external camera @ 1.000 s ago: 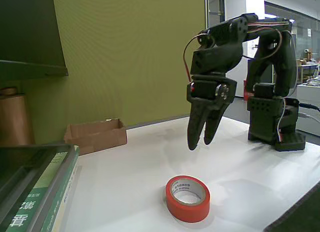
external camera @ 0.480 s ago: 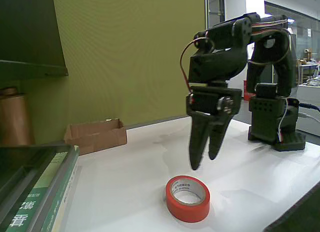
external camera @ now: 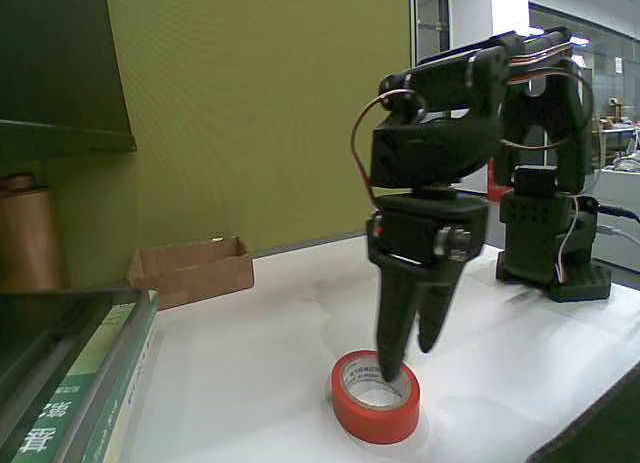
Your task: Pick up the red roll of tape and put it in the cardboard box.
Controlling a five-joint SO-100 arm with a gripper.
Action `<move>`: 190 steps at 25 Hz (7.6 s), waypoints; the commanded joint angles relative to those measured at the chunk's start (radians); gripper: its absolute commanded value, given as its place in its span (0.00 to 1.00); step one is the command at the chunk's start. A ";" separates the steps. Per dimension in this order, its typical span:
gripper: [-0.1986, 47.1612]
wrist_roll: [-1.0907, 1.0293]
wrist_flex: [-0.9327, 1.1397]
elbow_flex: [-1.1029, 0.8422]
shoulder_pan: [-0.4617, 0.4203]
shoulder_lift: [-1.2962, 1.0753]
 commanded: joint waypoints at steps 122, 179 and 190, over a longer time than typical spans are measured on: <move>0.01 -0.500 -0.680 -0.515 0.565 -0.287; 0.34 -0.472 -0.710 -0.609 0.707 -0.512; 0.02 -0.442 -0.710 -0.563 0.680 -0.368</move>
